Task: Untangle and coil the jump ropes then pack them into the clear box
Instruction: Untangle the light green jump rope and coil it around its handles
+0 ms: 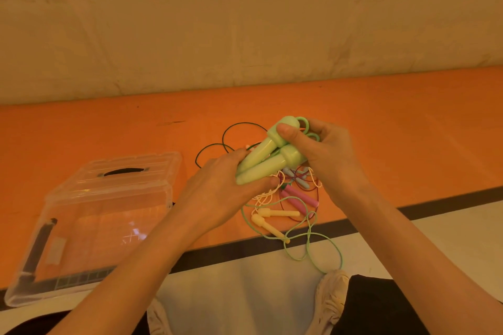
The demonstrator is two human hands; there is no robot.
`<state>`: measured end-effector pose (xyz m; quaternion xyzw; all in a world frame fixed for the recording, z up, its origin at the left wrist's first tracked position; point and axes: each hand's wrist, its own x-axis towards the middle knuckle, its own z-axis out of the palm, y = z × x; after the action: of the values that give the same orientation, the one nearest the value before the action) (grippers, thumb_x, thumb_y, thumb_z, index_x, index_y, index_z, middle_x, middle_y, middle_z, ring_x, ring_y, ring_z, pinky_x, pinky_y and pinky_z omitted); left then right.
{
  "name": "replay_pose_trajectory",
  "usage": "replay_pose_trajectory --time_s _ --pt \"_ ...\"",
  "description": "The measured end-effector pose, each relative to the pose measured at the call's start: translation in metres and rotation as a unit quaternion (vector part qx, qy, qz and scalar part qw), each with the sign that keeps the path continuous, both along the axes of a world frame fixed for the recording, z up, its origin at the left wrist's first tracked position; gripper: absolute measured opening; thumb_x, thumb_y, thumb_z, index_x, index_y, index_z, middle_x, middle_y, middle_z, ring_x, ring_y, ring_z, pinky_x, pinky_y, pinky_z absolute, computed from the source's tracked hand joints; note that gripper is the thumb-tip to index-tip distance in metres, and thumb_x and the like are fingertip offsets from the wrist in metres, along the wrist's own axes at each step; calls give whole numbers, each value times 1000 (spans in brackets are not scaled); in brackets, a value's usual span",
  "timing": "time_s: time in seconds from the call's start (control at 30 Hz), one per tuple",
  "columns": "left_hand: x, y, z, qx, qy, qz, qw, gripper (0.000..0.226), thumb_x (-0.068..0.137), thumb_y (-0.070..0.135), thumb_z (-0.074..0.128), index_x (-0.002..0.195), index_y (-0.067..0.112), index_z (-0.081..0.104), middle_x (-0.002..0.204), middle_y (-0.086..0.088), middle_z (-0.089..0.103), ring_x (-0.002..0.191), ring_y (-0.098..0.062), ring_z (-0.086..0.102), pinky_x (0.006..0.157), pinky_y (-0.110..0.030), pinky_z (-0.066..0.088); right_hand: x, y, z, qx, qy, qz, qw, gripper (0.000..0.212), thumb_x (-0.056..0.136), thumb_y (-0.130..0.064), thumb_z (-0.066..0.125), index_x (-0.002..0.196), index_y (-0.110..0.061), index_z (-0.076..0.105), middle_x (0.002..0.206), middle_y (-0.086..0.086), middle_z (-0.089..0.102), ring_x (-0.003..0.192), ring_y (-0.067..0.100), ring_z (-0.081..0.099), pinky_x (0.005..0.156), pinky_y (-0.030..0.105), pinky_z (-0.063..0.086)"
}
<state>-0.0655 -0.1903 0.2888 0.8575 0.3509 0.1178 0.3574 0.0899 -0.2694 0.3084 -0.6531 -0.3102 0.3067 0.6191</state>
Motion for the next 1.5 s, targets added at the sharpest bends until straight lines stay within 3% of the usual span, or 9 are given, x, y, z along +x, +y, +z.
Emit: replay_pose_trajectory --time_s 0.13,0.37,0.57,0.77,1.03,1.13,1.23,1.37,1.5 --pt "0 -1 3 12 -12 5 1000 60 65 86 50 93 33 57 65 8 57 58 -9 52 55 -36 40 2 2 -1 15 12 -15 1000 13 81 -23 74 85 -11 72 72 7 65 63 17 59 55 29 49" --pt "1 1 5 -25 -34 -3 999 40 76 70 57 96 35 58 68 8 60 57 -8 52 55 -33 39 3 2 -2 27 25 -11 999 7 82 -20 72 82 -13 72 72 5 66 64 17 61 54 29 51" --pt "2 2 12 -53 -41 -15 998 55 67 80 41 93 34 59 71 7 65 58 -11 55 58 -39 44 5 0 -1 16 27 -22 999 9 81 -24 72 80 -15 71 77 13 62 66 23 57 56 32 48" --pt "2 2 19 -78 -65 -24 995 49 69 72 46 86 28 58 52 14 46 47 -5 37 44 -21 30 6 0 1 17 32 -20 999 10 83 -25 71 82 -15 70 79 14 61 67 24 56 52 29 47" --pt "0 3 22 -87 -67 -52 993 41 76 62 49 90 25 58 52 18 47 47 -5 36 43 -18 30 7 -1 2 12 25 -9 1000 16 82 -28 71 87 -14 70 80 13 63 65 21 58 53 29 49" --pt "1 2 22 -80 -77 -50 993 40 77 62 50 92 25 59 54 18 49 49 -5 36 45 -19 30 7 -1 1 0 59 -11 998 34 80 -43 67 98 -14 69 87 11 68 71 21 66 64 34 53" --pt "0 1 23 -69 -90 -42 993 29 82 56 50 91 30 56 57 25 53 49 -4 39 46 -17 31 13 2 -7 -17 250 13 968 64 84 -65 44 117 -13 61 110 12 69 94 24 69 86 40 54" --pt "-4 4 23 -63 -106 -29 992 23 81 58 50 85 36 51 57 28 54 49 -5 39 46 -18 31 7 3 -22 -71 283 52 955 41 102 -33 30 118 -10 60 111 12 69 90 21 69 96 35 44" --pt "-7 4 21 -51 -122 -7 991 30 79 62 48 82 33 52 58 11 49 49 -5 39 46 -20 31 4 1 -22 -43 309 77 947 41 100 -27 27 111 -8 63 103 11 72 90 19 71 103 36 39"
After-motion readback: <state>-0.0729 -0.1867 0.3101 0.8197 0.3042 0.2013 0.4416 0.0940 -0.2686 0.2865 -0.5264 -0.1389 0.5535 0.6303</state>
